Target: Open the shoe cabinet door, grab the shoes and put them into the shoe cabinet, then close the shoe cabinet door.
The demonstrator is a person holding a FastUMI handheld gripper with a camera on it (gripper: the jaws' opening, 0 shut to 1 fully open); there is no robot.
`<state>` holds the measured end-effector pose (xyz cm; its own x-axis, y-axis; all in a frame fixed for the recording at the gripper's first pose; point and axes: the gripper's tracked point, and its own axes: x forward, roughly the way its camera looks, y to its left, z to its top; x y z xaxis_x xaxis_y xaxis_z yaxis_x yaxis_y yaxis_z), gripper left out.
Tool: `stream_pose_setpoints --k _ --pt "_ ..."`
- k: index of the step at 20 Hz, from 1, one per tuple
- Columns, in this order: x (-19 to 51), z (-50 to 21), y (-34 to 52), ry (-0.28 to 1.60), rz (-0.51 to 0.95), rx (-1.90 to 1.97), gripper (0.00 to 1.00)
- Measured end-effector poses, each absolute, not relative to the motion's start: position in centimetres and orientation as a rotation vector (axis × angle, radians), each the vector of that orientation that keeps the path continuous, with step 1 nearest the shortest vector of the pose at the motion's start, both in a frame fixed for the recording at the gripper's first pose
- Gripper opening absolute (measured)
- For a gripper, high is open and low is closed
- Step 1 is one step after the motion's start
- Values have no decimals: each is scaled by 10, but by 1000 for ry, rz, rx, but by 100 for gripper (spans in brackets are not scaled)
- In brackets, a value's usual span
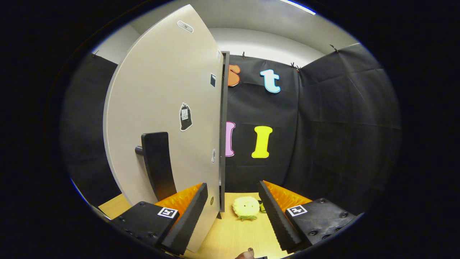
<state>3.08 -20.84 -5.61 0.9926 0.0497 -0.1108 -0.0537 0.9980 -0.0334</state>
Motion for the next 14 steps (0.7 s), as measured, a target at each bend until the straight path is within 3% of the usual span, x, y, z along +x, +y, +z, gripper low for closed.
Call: stream_pose_setpoints --k 14 --pt "62 -63 -46 71 84 2 97"
